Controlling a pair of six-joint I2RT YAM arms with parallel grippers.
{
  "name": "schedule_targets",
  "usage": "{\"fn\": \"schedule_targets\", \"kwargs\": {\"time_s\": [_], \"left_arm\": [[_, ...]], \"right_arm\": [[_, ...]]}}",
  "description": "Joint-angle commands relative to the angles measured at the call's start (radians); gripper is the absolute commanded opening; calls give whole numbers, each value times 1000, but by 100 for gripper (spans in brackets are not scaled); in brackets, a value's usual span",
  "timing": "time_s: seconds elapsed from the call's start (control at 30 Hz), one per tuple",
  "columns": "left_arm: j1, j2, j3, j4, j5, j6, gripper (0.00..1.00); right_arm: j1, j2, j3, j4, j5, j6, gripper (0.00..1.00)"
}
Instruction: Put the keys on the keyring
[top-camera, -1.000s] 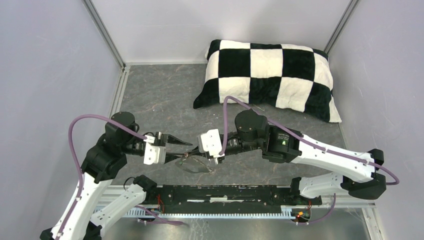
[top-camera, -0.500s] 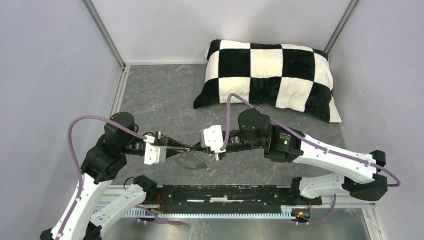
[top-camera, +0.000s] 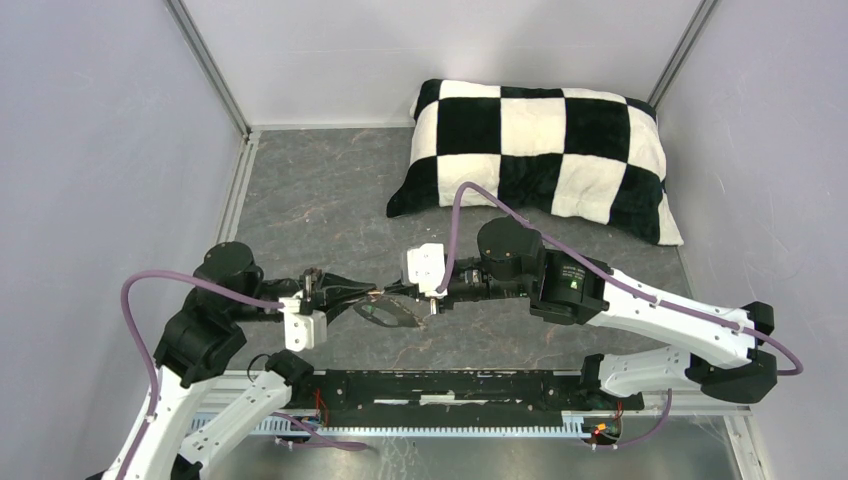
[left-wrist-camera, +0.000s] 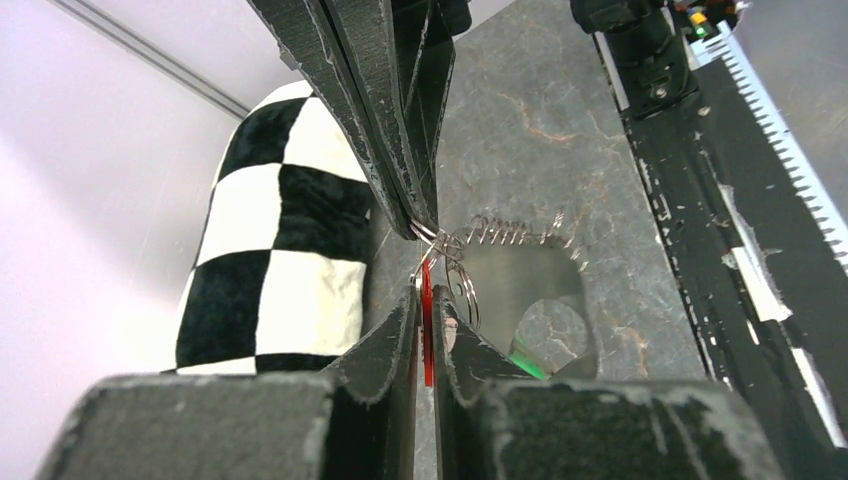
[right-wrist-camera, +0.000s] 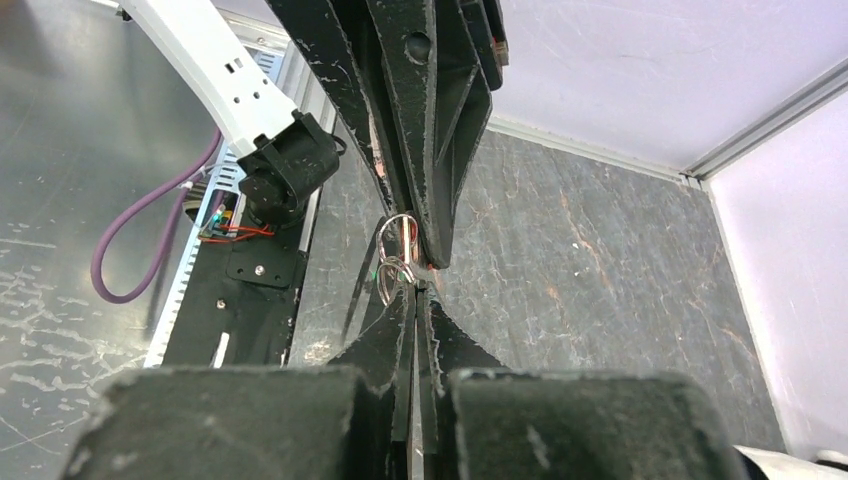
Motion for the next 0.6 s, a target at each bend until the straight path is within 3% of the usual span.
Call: {"fn": "schedule_targets", "kwargs": {"time_s": [0.0,0.23,0.37,0.57], "left_arm": [[-1,-29,-13,33,-16,84,11],[-1,-90,-72,33,-40,253,12],[0,-136,-111,28,-28,348,23],[0,-163,-132,-110,-5,580,34]], "right_arm": [[-15,-42,-5,33,81,25,1],[-14,-67,-39,107,91,78,1],[-14,-78,-92,178,105,129,1],[-15,-91,-167,290,99,205,1]]}}
